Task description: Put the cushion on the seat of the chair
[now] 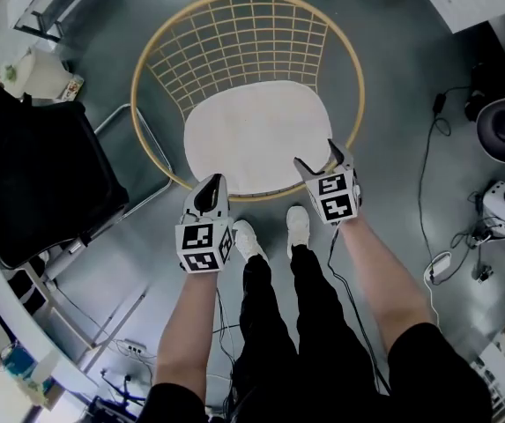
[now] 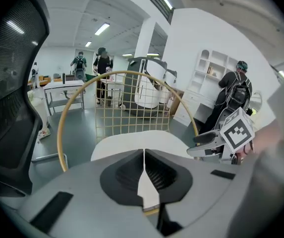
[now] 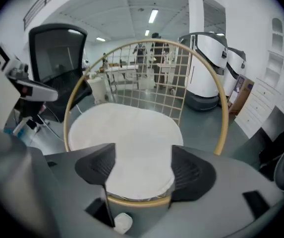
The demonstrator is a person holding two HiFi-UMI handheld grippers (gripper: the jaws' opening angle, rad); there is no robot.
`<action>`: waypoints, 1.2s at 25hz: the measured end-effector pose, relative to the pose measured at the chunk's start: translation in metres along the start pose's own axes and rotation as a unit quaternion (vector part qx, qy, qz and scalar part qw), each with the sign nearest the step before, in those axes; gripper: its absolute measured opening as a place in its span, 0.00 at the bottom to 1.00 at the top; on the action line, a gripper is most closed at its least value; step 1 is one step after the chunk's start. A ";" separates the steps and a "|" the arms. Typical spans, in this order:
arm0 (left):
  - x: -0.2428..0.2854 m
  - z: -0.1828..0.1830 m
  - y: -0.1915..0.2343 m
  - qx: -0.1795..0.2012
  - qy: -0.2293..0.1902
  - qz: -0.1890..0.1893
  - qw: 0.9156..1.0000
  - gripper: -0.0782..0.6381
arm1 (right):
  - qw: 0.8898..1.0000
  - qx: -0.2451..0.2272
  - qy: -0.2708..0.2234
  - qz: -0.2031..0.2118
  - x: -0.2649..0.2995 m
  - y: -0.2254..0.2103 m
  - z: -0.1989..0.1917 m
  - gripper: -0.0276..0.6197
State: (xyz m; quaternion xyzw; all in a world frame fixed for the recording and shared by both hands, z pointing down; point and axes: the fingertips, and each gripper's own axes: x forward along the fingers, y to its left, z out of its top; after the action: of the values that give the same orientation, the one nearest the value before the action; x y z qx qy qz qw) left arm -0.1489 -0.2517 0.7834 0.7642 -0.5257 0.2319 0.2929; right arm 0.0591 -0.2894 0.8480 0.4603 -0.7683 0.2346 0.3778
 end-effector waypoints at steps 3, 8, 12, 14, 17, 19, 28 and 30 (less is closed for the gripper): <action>-0.028 0.022 -0.012 -0.009 -0.020 -0.012 1.000 0.14 | 0.997 0.015 -0.060 0.039 -0.042 0.019 0.038 0.16; -0.091 0.068 -0.036 -0.009 -0.048 -0.033 0.998 0.14 | 0.985 0.042 -0.125 0.113 -0.120 0.057 0.101 0.06; -0.153 0.111 -0.056 0.006 -0.076 -0.050 0.996 0.14 | 0.977 0.047 -0.156 0.136 -0.190 0.082 0.146 0.06; -0.180 0.134 -0.065 0.023 -0.089 -0.052 0.994 0.14 | 0.974 0.041 -0.174 0.140 -0.221 0.087 0.169 0.06; -0.210 0.166 -0.074 0.058 -0.114 -0.050 0.991 0.14 | 0.969 0.022 -0.205 0.139 -0.261 0.090 0.203 0.06; -0.238 0.177 -0.077 0.075 -0.127 -0.057 0.987 0.14 | 0.966 0.009 -0.220 0.138 -0.290 0.104 0.218 0.06; -0.327 0.193 -0.084 0.097 -0.179 -0.083 0.976 0.14 | 0.962 -0.024 -0.239 0.128 -0.372 0.161 0.224 0.06; -0.334 0.191 -0.083 0.097 -0.181 -0.093 0.974 0.14 | 0.963 -0.021 -0.239 0.124 -0.378 0.170 0.221 0.06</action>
State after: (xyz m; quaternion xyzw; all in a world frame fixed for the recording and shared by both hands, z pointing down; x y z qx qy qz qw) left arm -0.1754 -0.1379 0.4074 0.8636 -0.4721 0.1112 0.1378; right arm -0.0619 -0.1666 0.4113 0.3961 -0.8921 0.1468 0.1605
